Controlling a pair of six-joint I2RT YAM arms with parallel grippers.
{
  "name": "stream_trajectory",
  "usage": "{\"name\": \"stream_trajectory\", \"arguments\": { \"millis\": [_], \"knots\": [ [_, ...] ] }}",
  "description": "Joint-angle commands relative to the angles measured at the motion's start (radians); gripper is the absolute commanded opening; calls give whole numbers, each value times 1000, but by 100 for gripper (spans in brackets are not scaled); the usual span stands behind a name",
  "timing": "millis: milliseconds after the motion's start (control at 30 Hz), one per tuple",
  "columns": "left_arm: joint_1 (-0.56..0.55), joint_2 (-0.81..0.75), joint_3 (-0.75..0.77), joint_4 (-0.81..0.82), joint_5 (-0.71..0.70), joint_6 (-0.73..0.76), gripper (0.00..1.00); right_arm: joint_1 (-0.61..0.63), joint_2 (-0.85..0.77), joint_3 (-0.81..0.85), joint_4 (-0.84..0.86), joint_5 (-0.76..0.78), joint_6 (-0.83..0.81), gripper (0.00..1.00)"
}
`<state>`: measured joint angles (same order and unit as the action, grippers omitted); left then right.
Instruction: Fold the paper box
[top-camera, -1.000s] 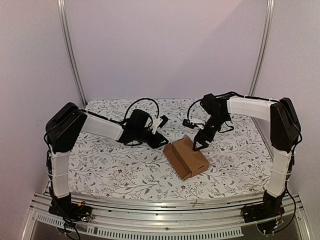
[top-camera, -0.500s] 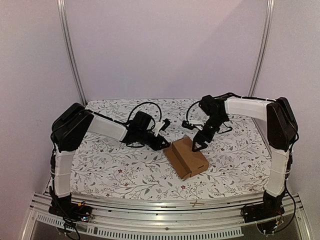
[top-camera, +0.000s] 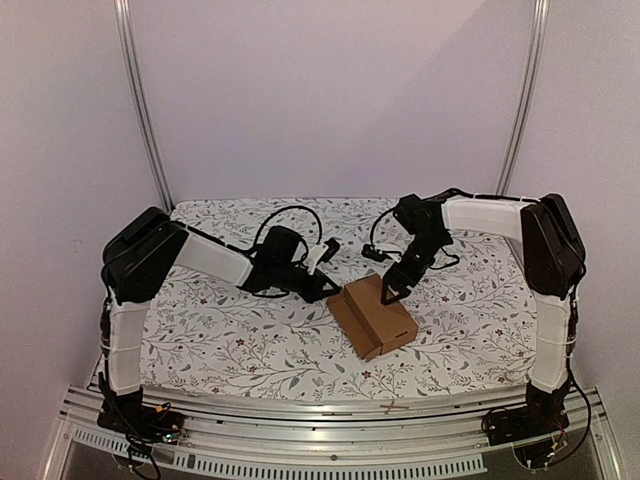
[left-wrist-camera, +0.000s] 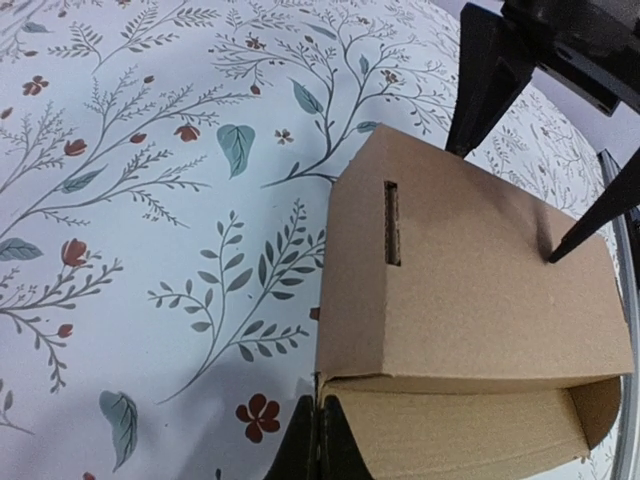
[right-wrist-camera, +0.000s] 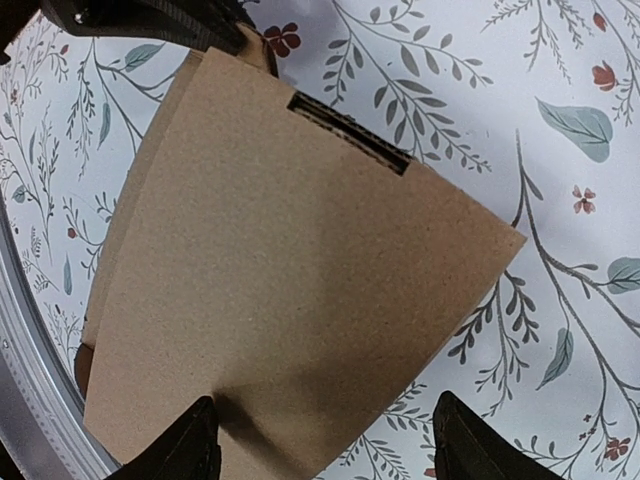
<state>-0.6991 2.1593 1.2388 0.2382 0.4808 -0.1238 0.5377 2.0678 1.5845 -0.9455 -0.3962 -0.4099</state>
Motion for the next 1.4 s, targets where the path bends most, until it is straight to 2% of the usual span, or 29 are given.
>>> {"name": "stream_trajectory", "arguments": {
  "millis": [0,600,1367],
  "knots": [
    [6,-24,-49,42,-4,2,0,4,36,25,-13,23,34,71],
    [-31,-75,-181,220,-41,66,0,-9,63,37,-16,25,53,70],
    [-104,-106,-199,241,-96,176,0,-12,77,40,-25,23,49,70]
  ]
}}
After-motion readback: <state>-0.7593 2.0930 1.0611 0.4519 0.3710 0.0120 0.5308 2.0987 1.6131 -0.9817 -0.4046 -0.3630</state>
